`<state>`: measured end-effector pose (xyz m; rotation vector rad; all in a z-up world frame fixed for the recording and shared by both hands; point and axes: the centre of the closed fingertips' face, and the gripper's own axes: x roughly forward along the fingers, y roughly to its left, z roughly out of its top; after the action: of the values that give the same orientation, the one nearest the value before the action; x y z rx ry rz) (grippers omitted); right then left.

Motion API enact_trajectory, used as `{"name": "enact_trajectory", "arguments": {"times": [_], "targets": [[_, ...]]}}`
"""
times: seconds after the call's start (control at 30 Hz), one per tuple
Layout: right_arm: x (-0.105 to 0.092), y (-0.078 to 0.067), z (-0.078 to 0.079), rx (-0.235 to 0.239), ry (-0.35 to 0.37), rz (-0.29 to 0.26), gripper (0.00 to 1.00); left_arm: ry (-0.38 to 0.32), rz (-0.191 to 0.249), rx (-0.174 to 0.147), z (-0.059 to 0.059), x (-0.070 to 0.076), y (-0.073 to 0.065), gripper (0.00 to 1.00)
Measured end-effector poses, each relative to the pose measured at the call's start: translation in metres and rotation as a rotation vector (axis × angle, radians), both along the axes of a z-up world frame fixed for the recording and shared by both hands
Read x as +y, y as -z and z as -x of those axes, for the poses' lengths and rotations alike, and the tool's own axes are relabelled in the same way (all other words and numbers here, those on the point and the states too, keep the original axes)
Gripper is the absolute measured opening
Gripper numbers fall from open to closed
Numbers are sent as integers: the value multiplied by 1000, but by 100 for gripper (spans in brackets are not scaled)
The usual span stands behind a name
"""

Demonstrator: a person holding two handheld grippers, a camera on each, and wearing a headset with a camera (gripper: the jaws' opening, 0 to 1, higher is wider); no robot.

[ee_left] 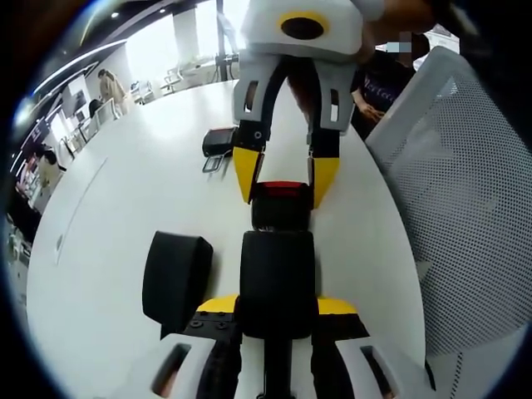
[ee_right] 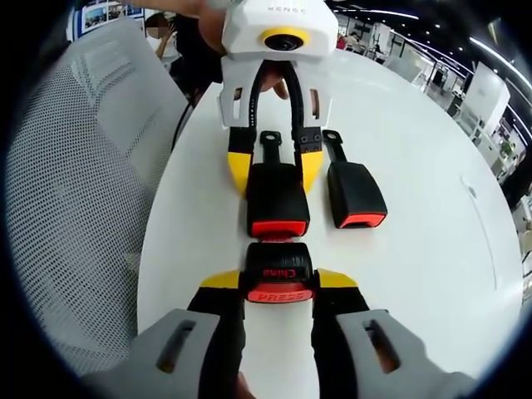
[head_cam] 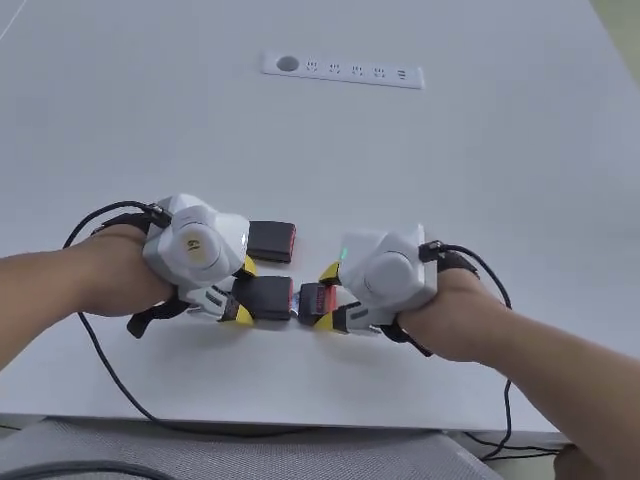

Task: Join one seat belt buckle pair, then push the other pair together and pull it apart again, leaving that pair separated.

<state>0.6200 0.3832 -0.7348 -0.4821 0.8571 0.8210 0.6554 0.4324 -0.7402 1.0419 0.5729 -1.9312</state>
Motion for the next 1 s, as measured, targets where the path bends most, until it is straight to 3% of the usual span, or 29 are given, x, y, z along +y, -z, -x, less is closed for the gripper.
{"name": "enact_trajectory", "arguments": {"times": [0.27,0.33,0.73,1.0], "targets": [[2,-1,0,3,1,-4,29,-17,-5,2,-2,1,0,32],[2,-1,0,1,-2,1,29,-39,-23,13,-2,2,0,33],[4,-1,-1,-2,0,6,30,-43,-34,-1,-3,3,-1,34],[7,-1,-1,-4,28,-15,33,-70,-41,15,-4,4,1,35]]}}
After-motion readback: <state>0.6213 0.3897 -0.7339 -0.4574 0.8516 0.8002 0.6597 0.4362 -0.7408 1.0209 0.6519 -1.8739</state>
